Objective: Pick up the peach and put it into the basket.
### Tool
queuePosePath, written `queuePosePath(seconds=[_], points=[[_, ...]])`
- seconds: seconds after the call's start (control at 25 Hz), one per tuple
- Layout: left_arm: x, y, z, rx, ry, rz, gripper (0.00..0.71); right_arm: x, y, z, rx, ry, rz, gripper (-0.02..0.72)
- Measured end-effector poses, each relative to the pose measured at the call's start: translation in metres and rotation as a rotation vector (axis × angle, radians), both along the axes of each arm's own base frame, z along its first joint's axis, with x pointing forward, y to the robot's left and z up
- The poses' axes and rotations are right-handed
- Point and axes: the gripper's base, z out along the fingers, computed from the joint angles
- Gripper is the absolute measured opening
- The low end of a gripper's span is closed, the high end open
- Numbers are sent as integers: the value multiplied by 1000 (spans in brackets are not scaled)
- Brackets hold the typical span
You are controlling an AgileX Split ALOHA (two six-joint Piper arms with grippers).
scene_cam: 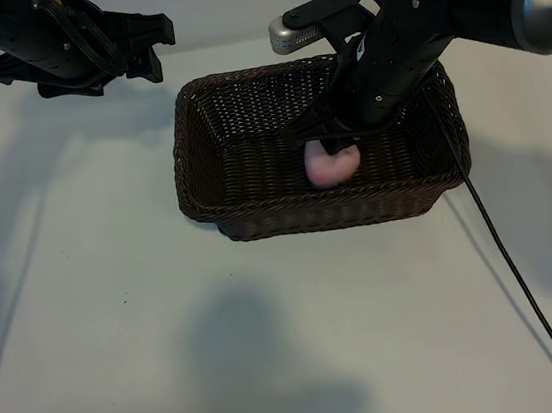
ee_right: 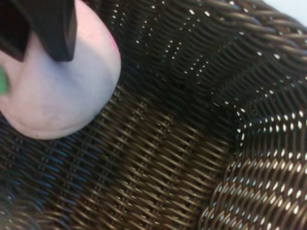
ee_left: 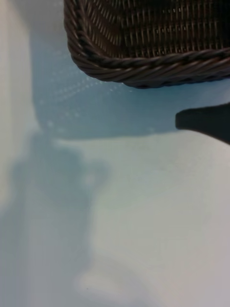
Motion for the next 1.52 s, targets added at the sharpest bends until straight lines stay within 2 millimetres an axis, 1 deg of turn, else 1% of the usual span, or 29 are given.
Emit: queuePosePath(seconds=[0.12, 0.2, 0.28, 0.36, 0.52, 0.64, 0.8, 1.04, 1.16, 1.28, 1.52], points=[[0, 0, 0, 0, -1, 0, 585, 1, 1, 2, 3, -6, 1, 355], [0, 0, 0, 0, -1, 0, 585, 2, 2, 8, 2, -4, 7, 445], [0, 0, 0, 0, -1, 0, 585, 4, 4, 19, 3, -3, 18, 496], [0, 0, 0, 0, -1, 0, 585, 6, 4, 30, -12, 2, 34, 518], [0, 0, 0, 0, -1, 0, 585, 10, 1, 52, -57, -10, 33, 521], [0, 0, 0, 0, -1, 0, 585, 17, -8, 61, -83, -10, 1, 518], [0, 0, 0, 0, -1, 0, 585, 30, -35, 62, -109, 22, -65, 512], [0, 0, 0, 0, -1, 0, 585, 47, -84, 60, -165, 77, -171, 508], [0, 0, 0, 0, -1, 0, 585, 52, -102, 59, -178, 98, -209, 508], [0, 0, 0, 0, -1, 0, 585, 53, -109, 59, -192, 110, -218, 508], [0, 0, 0, 0, 0, 0, 585, 53, -110, 59, -201, 107, -216, 508]])
